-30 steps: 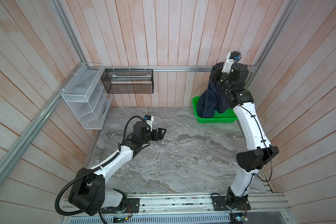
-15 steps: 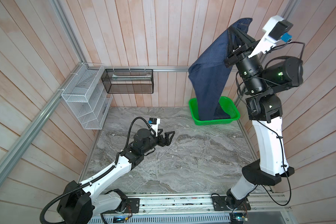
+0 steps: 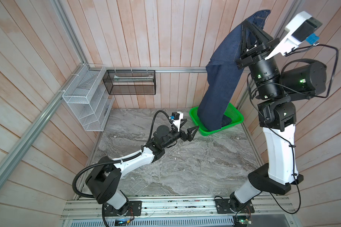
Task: Fold and stack the trousers
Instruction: 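Grasp the hanging jeans leg with the left gripper while the right gripper lowers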
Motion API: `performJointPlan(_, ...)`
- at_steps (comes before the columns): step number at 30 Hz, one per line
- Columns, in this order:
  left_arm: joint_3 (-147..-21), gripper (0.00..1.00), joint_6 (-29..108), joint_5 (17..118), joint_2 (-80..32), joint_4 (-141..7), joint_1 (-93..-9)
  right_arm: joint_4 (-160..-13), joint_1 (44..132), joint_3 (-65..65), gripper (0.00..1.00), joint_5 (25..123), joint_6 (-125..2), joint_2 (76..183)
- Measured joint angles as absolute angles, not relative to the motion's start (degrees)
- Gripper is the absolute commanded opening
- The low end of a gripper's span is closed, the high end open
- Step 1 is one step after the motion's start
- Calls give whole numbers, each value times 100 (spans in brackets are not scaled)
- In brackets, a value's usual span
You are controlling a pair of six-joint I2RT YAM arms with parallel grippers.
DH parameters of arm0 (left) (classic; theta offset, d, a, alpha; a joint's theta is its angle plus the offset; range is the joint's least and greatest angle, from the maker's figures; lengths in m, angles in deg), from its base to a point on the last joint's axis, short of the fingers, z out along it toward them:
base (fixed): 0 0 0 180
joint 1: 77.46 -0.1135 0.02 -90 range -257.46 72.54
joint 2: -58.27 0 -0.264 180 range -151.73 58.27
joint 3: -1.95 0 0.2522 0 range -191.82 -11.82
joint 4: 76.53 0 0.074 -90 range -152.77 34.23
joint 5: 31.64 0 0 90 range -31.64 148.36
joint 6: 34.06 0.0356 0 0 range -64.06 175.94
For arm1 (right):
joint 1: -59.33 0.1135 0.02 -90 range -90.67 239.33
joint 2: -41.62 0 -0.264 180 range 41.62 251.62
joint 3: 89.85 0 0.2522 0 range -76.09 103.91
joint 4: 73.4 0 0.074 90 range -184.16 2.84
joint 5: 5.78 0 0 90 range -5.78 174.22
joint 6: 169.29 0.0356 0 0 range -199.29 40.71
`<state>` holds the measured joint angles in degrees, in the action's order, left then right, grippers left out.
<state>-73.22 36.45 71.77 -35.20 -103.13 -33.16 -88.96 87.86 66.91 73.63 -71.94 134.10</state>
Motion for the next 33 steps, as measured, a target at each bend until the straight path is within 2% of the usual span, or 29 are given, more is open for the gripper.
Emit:
performJointPlan(9, -8903, 100, 3645, 8165, -5341, -10960, -3150, -8936, 8808, 5336, 0, 7610, -7200, 12658)
performJointPlan(16, -10028, 100, 3759, 8178, -6281, -10846, -3111, -9056, 8808, 4549, 0, 7796, -7082, 12466)
performJointPlan(19, -10551, 86, 3877, 7951, -6650, -10676, -3113, -9106, 8808, 4175, 0, 7839, -6964, 12370)
performJointPlan(20, -10745, 75, 3921, 7868, -6779, -10586, -3113, -9117, 8808, 4033, 0, 7857, -6918, 12317)
performJointPlan(23, -11237, 30, 3986, 7612, -7083, -10367, -3115, -9154, 8806, 3554, 0, 7975, -6831, 12088)
performJointPlan(25, -11278, 4, 3993, 7422, -7118, -10302, -3115, -9172, 8771, 3253, 0, 8104, -6798, 11920)
performJointPlan(26, -11272, 0, 4008, 7308, -7118, -10302, -3115, -9187, 8707, 3093, 0, 8178, -6763, 11830)
performJointPlan(33, -9899, 0, 4209, 6569, -6417, -10520, -3150, -9513, 7556, 2387, 0, 8836, -6376, 11808)
